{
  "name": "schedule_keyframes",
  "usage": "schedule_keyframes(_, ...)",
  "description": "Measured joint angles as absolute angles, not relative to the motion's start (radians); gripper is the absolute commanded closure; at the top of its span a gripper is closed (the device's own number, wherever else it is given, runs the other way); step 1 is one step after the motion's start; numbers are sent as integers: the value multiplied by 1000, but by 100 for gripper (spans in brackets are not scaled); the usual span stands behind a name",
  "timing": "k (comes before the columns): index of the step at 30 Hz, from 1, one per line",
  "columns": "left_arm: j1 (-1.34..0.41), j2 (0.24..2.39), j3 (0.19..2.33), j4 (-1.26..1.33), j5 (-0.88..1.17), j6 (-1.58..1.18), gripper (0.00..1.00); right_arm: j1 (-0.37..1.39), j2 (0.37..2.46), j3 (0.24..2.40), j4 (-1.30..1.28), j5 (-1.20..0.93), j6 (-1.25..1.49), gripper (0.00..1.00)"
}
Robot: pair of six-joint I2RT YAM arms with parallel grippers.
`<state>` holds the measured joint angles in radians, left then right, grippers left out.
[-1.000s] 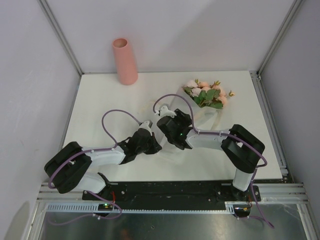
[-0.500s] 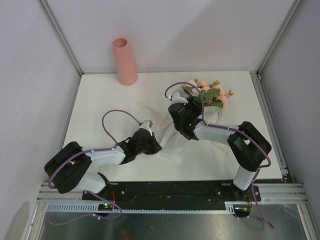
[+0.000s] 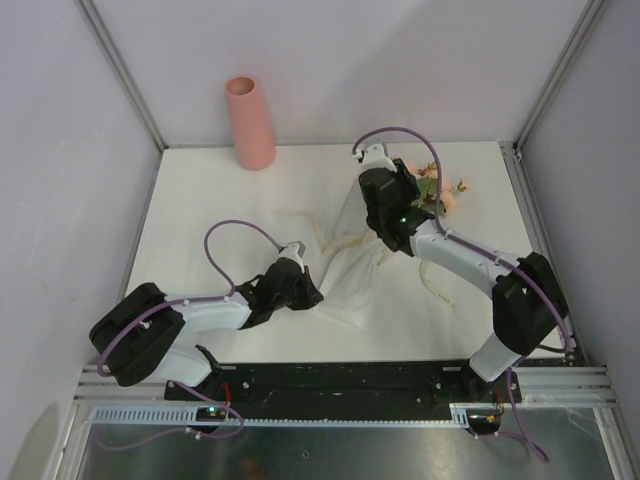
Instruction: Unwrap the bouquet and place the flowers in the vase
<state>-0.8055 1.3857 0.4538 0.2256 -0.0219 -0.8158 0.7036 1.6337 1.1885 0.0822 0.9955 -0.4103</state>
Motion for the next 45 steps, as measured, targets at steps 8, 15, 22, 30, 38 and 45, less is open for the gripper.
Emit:
schedule_keyframes(8,-806,1383,454,221,-15,-823,71,667,1515,1264,-306,607,10,57)
schedule_keyframes(15,-807,1356,474,196,-12,-819,56,595,1428,1116,-407,361,291,58)
schedule_keyframes(22,-807,1359,487,182,-12,-818,53,587,1407,969,-403,254,393,58)
schedule_keyframes(30,-807,1388,488,169,-12,-811,52,574,1407,914,-323,221,430,59)
schedule_keyframes(38,-807,1411,500,165,-12,-803,52,556,1439,892,-247,219,439,64)
schedule_keyframes(45,-807,1418,514,149,-12,-791,53,540,1502,891,-197,209,450,76)
